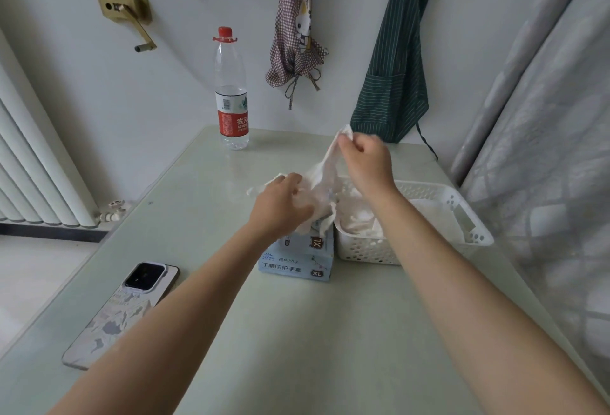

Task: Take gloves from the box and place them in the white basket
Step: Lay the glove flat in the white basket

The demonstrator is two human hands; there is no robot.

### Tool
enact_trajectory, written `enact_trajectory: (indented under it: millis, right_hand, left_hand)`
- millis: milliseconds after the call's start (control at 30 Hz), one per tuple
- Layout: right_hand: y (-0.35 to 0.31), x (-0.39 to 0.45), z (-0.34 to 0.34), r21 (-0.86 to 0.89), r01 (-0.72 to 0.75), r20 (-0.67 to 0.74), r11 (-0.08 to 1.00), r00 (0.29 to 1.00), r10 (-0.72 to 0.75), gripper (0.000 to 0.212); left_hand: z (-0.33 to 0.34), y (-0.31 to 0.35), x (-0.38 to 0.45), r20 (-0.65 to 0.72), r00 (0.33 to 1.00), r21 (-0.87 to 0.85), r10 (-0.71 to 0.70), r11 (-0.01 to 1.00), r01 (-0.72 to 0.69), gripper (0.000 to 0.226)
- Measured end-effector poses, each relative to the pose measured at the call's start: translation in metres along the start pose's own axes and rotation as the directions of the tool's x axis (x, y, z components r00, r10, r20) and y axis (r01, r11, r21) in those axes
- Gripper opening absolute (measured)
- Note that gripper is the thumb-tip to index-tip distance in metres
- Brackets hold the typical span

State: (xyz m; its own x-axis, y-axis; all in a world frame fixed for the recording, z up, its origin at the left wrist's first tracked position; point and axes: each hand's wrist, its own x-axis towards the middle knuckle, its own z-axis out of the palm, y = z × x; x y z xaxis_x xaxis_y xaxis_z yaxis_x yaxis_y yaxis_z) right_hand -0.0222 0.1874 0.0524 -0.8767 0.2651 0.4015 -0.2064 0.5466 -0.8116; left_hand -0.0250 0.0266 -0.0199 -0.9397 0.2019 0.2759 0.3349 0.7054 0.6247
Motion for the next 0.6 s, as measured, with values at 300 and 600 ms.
enact_trajectory:
  millis: [300,600]
  right_hand:
    - [-0.048,0.016,-0.029,0.082,0.088,-0.098,0.993,0.992,-0.080,0.041]
    - [-0.056,0.002,-0.043,0.161,-0.034,0.028,0.986,0.999,0.030,0.039]
  left_hand:
    - [-0.022,0.011,0.001,0.265,0.961,-0.141,-0.077,0.983,0.118,0.101]
    - [-0.073,0.053,-0.005,0.335,0.940,-0.321,0.061,0.946,0.053,0.082]
